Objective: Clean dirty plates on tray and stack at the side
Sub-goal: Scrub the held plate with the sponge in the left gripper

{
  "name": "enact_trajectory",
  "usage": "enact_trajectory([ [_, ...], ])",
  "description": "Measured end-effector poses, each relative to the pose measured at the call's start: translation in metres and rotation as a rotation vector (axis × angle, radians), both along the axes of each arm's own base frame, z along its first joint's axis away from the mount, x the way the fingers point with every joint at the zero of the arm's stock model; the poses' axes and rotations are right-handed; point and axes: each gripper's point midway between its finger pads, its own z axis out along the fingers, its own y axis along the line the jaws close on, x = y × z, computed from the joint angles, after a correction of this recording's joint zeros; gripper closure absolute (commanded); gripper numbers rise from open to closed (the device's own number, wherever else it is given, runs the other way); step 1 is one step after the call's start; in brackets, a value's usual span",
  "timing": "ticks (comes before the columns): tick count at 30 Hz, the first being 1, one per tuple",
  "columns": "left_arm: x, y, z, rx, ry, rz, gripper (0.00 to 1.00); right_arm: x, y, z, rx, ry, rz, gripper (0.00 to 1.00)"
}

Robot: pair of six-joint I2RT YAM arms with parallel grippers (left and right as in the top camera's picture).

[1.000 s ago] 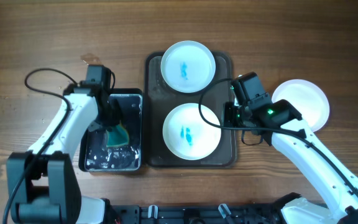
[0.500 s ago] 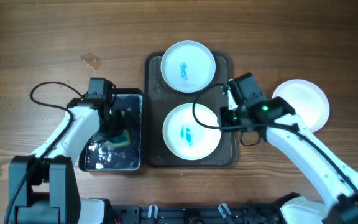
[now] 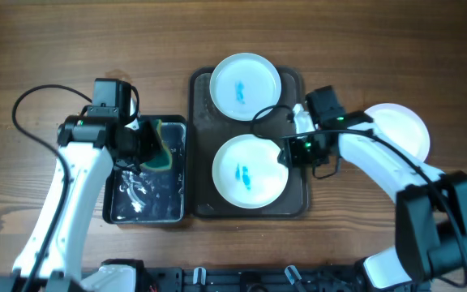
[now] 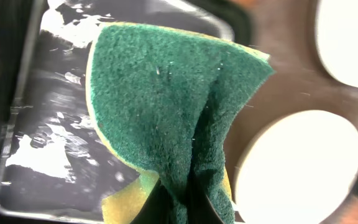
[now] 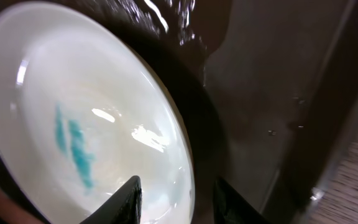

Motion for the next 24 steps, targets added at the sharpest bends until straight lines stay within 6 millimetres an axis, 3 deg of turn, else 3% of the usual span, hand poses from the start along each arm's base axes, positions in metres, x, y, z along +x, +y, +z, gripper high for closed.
enact_trajectory([
  [4, -0.006, -0.027, 0.007, -0.041, -0.020, -0.086, 0.96, 0.008, 0.002, -0.019, -0.063, -0.016, -0.016, 0.96],
  [11, 0.005, -0.096, -0.004, -0.103, -0.060, -0.247, 0.96, 0.014, 0.005, -0.022, -0.055, -0.010, -0.078, 0.96],
  [13, 0.010, -0.126, -0.014, -0.148, -0.064, -0.290, 0.96, 0.014, 0.004, -0.022, -0.058, 0.001, -0.111, 0.96],
  [15, 0.007, -0.154, -0.033, -0.186, -0.024, -0.322, 0.96, 0.014, 0.004, -0.022, -0.059, 0.005, -0.129, 0.96],
  [18, 0.007, -0.179, -0.061, -0.205, 0.024, -0.338, 0.96, 0.015, 0.004, -0.022, -0.062, 0.012, -0.154, 0.96],
  [21, -0.001, -0.197, -0.094, -0.206, 0.102, -0.335, 0.96, 0.016, 0.004, -0.022, -0.062, 0.013, -0.164, 0.96],
  [24, -0.003, -0.208, -0.111, -0.224, 0.133, -0.325, 0.96, 0.016, 0.003, -0.022, -0.067, 0.012, -0.175, 0.96],
])
